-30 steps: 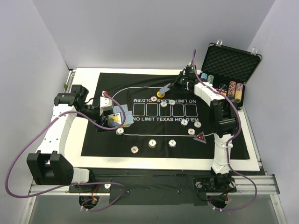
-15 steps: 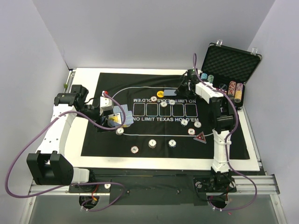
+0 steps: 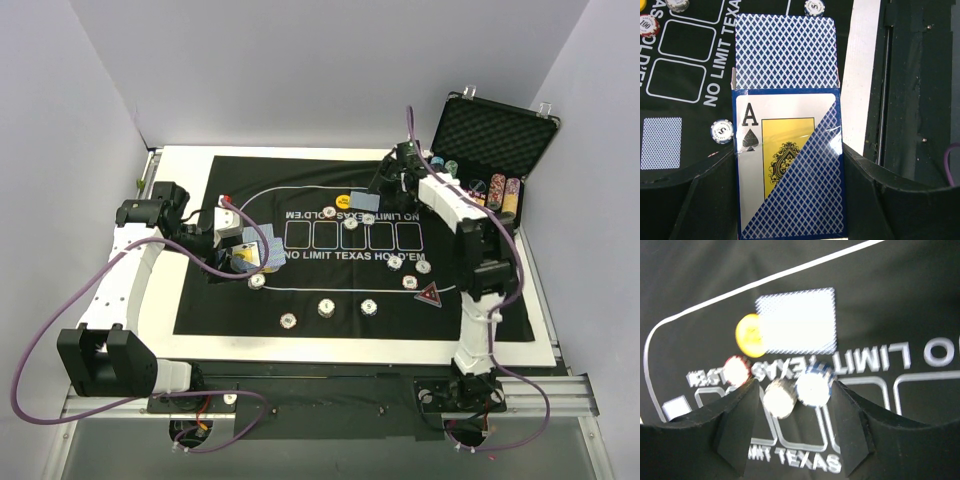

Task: Distribute texas hold em gaming equipment

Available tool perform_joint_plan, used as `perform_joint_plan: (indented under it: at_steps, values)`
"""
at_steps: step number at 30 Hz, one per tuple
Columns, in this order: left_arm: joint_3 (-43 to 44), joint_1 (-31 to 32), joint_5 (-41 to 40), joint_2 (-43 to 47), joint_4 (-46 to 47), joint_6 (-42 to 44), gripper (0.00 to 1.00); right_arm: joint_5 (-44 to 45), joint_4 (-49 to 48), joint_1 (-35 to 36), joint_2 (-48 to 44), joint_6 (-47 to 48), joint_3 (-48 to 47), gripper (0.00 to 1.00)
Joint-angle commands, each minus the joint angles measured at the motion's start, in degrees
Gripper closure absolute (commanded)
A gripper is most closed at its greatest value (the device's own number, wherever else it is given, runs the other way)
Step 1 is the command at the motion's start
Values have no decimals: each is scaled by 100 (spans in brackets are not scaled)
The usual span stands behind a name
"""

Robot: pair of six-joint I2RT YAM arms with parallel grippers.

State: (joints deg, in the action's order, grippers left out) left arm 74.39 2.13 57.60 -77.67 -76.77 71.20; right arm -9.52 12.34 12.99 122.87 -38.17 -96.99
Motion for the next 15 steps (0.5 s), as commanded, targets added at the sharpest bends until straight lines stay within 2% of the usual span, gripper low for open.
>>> perform_joint_plan:
  at_steps: [1, 3, 6, 10, 15]
  values:
    - [93, -29, 295, 261, -769, 114, 100, 65, 94, 475, -1756, 214, 487, 43]
    - [58, -29, 287, 270, -751, 131, 100, -225, -3, 765, -2345, 127, 882, 36]
    - [-12, -29, 260, 305, -778, 192, 100, -1136, -528, 1186, -3196, -382, 1610, 24]
    - [-74, -29, 269, 305, -839, 254, 100, -1974, -1110, 1618, -3865, -892, 2331, 20]
    - [-82, -29, 322, 279, -892, 315, 100, -2072, -1181, 2451, -4096, -903, 2589, 16]
